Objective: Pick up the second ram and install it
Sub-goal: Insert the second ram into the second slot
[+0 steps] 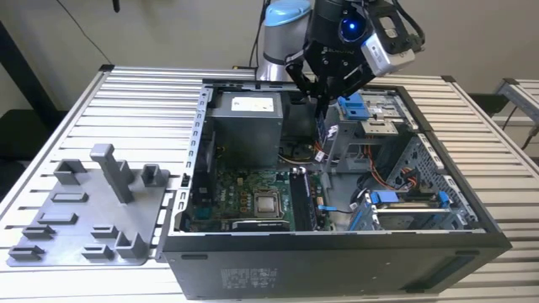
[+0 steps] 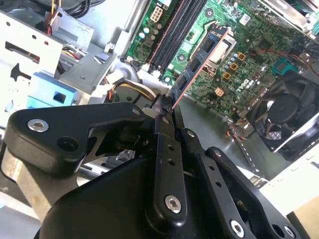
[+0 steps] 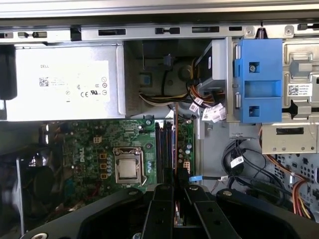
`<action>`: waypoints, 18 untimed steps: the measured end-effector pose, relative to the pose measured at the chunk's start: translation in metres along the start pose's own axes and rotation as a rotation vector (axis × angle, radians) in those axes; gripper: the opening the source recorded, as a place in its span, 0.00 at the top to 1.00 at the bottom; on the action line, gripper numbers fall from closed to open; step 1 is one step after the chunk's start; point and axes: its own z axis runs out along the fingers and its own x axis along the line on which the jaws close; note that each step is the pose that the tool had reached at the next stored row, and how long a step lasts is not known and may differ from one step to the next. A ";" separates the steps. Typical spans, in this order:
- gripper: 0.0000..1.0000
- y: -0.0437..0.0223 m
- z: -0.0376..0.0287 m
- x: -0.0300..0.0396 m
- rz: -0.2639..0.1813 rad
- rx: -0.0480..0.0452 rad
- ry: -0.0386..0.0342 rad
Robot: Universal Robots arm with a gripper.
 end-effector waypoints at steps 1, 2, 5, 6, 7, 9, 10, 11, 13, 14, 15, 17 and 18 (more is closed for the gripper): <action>0.86 0.0000 0.0003 0.0000 0.000 0.0001 0.0000; 0.86 0.0000 0.0007 0.0000 0.000 0.0000 0.0000; 0.86 -0.0001 0.0016 0.0000 0.000 0.0000 0.0000; 0.86 -0.0001 0.0018 0.0000 0.000 0.0000 0.0000; 0.86 -0.0001 0.0021 0.0000 0.000 0.0000 0.0000; 0.86 -0.0001 0.0026 0.0000 0.000 -0.0001 0.0000; 0.86 -0.0001 0.0030 0.0000 0.000 0.0000 0.0000; 0.86 -0.0001 0.0033 0.0000 0.000 -0.0001 0.0000; 0.86 -0.0001 0.0038 0.0000 0.000 0.0000 0.0001; 0.86 -0.0001 0.0041 0.0000 0.000 0.0000 0.0000; 0.86 -0.0001 0.0044 0.0000 0.000 -0.0001 0.0000; 0.86 -0.0002 0.0051 0.0000 0.000 -0.0001 0.0000; 0.86 -0.0002 0.0055 0.0000 0.000 0.0000 0.0000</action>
